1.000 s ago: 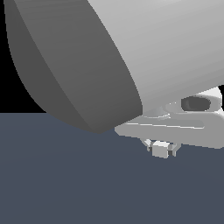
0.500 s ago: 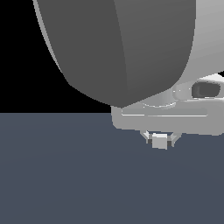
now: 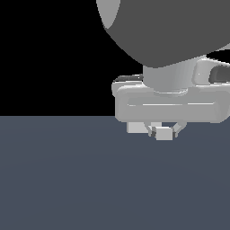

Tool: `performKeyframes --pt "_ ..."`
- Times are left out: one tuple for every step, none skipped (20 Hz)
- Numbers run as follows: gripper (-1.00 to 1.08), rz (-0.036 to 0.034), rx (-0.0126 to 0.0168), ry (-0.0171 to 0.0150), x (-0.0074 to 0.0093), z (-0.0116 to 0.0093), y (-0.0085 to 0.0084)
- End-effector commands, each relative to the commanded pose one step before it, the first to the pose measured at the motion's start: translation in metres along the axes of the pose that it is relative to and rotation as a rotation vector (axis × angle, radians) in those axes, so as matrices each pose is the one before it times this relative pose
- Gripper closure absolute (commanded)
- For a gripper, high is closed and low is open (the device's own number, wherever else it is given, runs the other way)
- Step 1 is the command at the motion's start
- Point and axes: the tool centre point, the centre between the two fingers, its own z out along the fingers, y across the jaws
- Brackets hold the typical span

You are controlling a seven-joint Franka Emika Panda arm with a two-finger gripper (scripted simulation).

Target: Plug the charger into the wall socket.

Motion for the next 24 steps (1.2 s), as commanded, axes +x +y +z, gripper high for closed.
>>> performKeyframes --pt "1.08 -0.04678 0.02530 0.00156 0.00303 -0.00532 -0.00068" --pt "1.08 -0.01679 0.00939 0.00016 0.00107 -0.00186 -0.00025" --pt "1.08 -0.01634 0.00914 0.00012 0.00104 -0.00180 -0.00024" --pt "1.08 -0.01586 0.00888 0.00009 0.00101 -0.00174 -0.00023" --pt "1.08 -0.01510 0.00848 0.00006 0.00096 -0.00166 -0.00022" --pt "1.08 -0.01431 0.00805 0.00003 0.00091 -0.00157 -0.00020" --pt "1.08 -0.01358 0.00766 0.00000 0.00086 -0.00148 -0.00020" --pt "1.08 -0.01287 0.00729 -0.00002 0.00082 -0.00140 -0.00019" --pt "1.08 -0.01222 0.00694 -0.00004 0.00078 -0.00133 -0.00018" --pt "1.08 -0.01160 0.00662 -0.00006 0.00074 -0.00126 -0.00018" --pt "1.08 -0.01101 0.00632 -0.00007 0.00071 -0.00119 -0.00018" --pt "1.08 -0.01046 0.00604 -0.00008 0.00067 -0.00113 -0.00017" --pt "1.08 -0.00994 0.00577 -0.00009 0.00064 -0.00107 -0.00017" --pt "1.08 -0.00944 0.00552 -0.00010 0.00061 -0.00102 -0.00016" --pt "1.08 -0.00900 0.00530 -0.00011 0.00058 -0.00096 -0.00017" --pt "1.08 -0.00858 0.00510 -0.00012 0.00056 -0.00092 -0.00017" --pt "1.08 -0.00818 0.00491 -0.00013 0.00053 -0.00087 -0.00016" --pt "1.08 -0.00784 0.00474 -0.00015 0.00051 -0.00083 -0.00017" --pt "1.08 -0.00752 0.00460 -0.00016 0.00049 -0.00079 -0.00018" --pt "1.08 -0.00716 0.00444 -0.00018 0.00046 -0.00075 -0.00017" --pt "1.08 -0.00669 0.00420 -0.00020 0.00042 -0.00070 -0.00016" --pt "1.08 -0.00625 0.00397 -0.00022 0.00039 -0.00064 -0.00016" --pt "1.08 -0.00580 0.00374 -0.00023 0.00035 -0.00059 -0.00017" --pt "1.08 -0.00536 0.00350 -0.00025 0.00032 -0.00053 -0.00017"
